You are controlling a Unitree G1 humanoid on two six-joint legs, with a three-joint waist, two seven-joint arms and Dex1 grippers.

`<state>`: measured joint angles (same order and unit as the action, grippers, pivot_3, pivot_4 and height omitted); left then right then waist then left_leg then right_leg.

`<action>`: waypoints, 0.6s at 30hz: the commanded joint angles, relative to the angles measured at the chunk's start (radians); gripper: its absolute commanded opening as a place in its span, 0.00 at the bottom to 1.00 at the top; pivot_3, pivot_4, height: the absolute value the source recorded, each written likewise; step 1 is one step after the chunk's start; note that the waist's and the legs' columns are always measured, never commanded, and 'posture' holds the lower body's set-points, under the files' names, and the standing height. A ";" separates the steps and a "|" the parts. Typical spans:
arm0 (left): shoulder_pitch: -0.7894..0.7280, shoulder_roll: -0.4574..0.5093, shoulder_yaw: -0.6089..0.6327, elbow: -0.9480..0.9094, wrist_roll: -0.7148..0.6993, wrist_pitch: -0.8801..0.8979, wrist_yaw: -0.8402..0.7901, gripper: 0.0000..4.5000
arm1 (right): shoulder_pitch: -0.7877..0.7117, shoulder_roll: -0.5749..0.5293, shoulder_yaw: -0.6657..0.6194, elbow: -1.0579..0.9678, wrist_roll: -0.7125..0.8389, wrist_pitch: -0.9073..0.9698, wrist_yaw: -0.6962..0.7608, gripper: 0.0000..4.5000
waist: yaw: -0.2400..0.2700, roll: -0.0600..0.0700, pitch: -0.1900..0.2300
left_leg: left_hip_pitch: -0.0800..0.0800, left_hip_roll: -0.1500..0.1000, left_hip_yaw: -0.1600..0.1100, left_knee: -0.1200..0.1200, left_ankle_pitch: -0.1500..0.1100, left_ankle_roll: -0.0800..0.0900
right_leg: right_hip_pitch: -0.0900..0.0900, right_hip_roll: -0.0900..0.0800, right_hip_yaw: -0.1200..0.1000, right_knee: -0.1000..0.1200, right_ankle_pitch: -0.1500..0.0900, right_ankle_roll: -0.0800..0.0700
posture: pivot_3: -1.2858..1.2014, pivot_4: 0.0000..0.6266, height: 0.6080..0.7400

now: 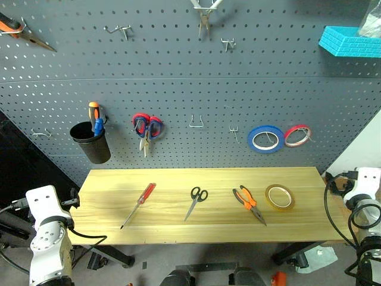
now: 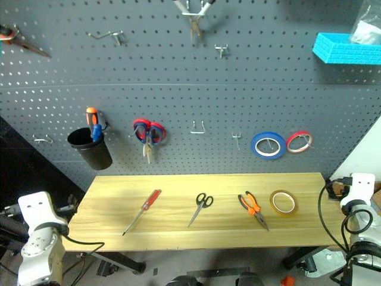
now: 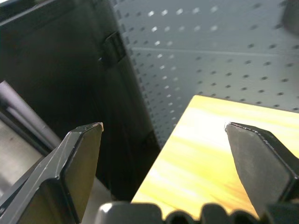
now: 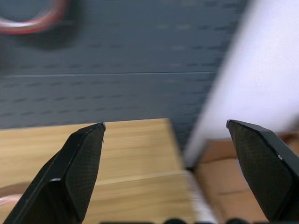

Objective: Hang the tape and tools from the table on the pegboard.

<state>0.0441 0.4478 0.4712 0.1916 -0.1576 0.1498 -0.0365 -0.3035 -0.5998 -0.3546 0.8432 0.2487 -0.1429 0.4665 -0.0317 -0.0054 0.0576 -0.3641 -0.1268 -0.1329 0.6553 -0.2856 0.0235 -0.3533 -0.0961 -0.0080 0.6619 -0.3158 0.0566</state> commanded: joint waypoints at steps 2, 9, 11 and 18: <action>0.012 0.042 -0.056 -0.108 0.026 0.005 -0.080 1.00 | 0.029 0.014 0.044 -0.213 0.016 0.076 0.065 1.00 | 0.000 0.004 0.007 | 0.000 0.000 0.000 0.000 0.000 0.000 | 0.000 0.000 0.000 0.000 0.000 0.000 | 0.49 0.14 1.00; -0.005 0.066 -0.234 -0.236 -0.017 0.052 -0.339 1.00 | 0.125 -0.008 0.193 -0.546 -0.031 0.236 0.167 1.00 | 0.001 0.008 0.029 | -0.001 0.000 0.000 -0.001 0.000 0.000 | -0.004 0.000 0.000 0.000 0.000 0.000 | 0.47 0.19 1.00; -0.014 0.092 -0.310 -0.289 -0.020 0.069 -0.431 1.00 | 0.144 -0.029 0.233 -0.638 -0.035 0.322 0.201 1.00 | 0.000 0.008 0.037 | -0.002 0.000 0.000 -0.001 0.000 0.000 | -0.005 0.000 0.000 0.000 0.000 0.000 | 0.47 0.20 1.00; -0.079 0.203 -0.533 -0.411 -0.006 0.033 -0.727 1.00 | 0.191 -0.122 0.349 -0.806 -0.096 0.476 0.286 1.00 | -0.002 0.010 0.074 | -0.004 0.001 0.000 -0.002 0.000 0.000 | -0.004 0.000 0.000 -0.001 0.000 -0.001 | 0.46 0.28 1.00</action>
<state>-0.0163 0.6333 -0.0292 -0.1653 -0.1714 0.2100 -0.7016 -0.1157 -0.7036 -0.0170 0.0895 0.1701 0.3120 0.7332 -0.0333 0.0048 0.1315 -0.3691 -0.1263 -0.1324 0.6532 -0.2858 0.0238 -0.3578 -0.0966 -0.0084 0.6602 -0.3159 0.0559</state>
